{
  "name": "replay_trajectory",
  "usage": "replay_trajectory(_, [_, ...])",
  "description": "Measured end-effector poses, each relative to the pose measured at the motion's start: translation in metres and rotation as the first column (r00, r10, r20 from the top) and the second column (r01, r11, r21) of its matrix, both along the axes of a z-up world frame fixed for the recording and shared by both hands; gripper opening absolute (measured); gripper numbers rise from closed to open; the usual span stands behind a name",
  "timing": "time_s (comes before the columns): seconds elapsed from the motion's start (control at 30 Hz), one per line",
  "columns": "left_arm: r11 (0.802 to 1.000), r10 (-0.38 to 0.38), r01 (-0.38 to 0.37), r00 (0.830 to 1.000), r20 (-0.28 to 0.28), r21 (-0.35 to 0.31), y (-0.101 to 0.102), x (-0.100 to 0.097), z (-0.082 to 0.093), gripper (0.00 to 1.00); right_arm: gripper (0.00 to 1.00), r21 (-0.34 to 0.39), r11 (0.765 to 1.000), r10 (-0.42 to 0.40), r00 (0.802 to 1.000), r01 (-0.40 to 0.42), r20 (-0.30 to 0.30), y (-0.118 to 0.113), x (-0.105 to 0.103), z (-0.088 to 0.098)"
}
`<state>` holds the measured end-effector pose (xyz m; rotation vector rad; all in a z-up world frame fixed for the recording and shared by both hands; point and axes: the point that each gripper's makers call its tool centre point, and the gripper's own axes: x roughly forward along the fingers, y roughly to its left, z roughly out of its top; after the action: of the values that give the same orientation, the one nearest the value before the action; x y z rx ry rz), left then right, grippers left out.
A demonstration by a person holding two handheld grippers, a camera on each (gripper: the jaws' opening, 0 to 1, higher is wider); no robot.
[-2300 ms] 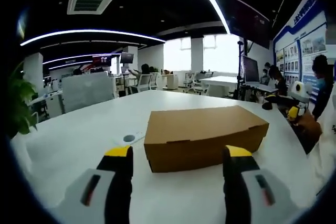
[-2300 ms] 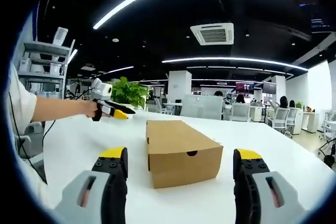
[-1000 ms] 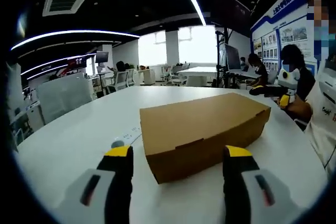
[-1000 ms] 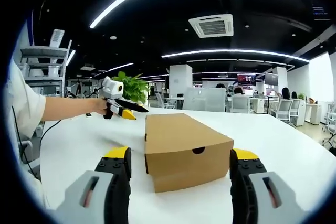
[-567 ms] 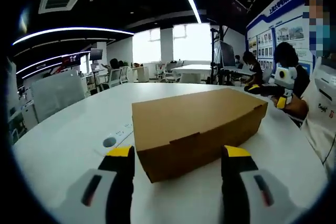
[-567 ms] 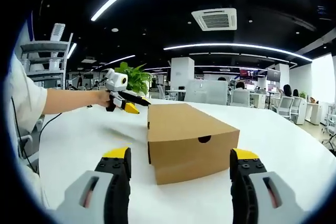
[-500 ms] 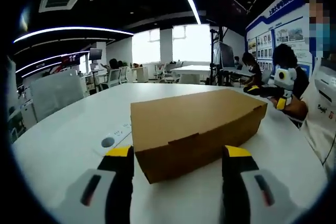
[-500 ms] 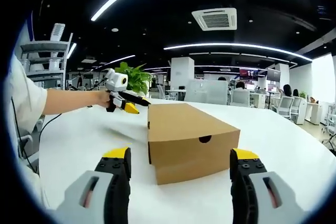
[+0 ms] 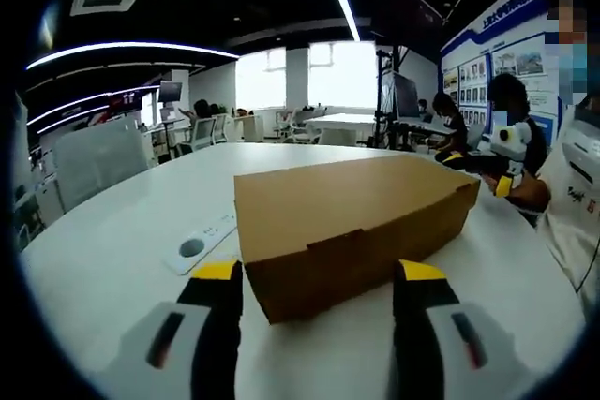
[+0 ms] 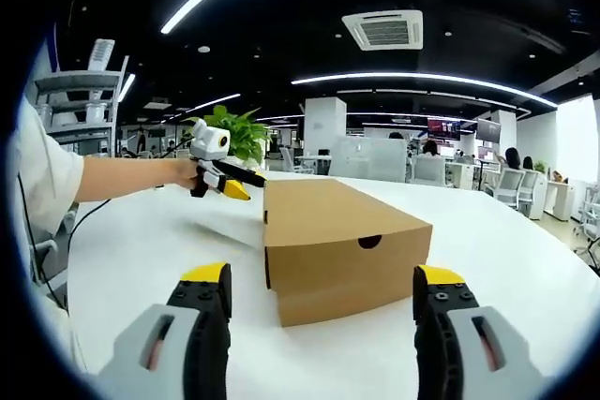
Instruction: Operate the shoe box by opening the lid, removing the specified soft item, and placing it in the target area until the item is outside and the box remains undamaged.
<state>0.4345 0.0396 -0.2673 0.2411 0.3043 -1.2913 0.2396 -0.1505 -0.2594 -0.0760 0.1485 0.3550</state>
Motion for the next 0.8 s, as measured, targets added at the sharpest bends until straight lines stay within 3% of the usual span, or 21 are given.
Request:
replay_trajectory(0.17, [1.0,-0.001,0.001,1.0,0.0,-0.022,-0.003,0.004,0.008,0.67,0.84,0.017,1.0,0.004,1.0,-0.004,-0.011,0.001,0.001,-0.002])
replay_trajectory(0.23, [0.998,-0.012,0.009,0.999,-0.044,-0.07,-0.007,0.001,0.014,0.68,0.84,0.018,1.0,0.011,1.0,-0.011,-0.015,0.002,0.001,-0.003])
replay_trajectory(0.37, [0.998,-0.019,0.016,0.999,-0.046,-0.058,-0.005,0.005,0.014,0.68,0.84,0.028,0.999,0.018,1.0,-0.018,-0.012,0.005,0.001,-0.002])
replay_trajectory(0.53, [0.999,-0.032,0.032,0.999,-0.008,-0.024,-0.005,0.004,0.011,0.67,0.85,0.028,1.0,0.011,1.0,-0.011,-0.014,0.005,0.002,-0.004])
replay_trajectory(0.67, [0.998,-0.037,0.037,0.999,-0.009,-0.042,-0.003,0.005,0.011,0.65,0.86,-0.02,1.0,0.007,1.0,-0.007,-0.017,0.006,0.002,-0.005])
replay_trajectory(0.8, [0.999,-0.027,0.027,1.0,-0.01,-0.047,-0.004,0.009,0.012,0.62,0.87,-0.007,1.0,0.001,1.0,-0.001,-0.007,0.004,0.004,-0.002])
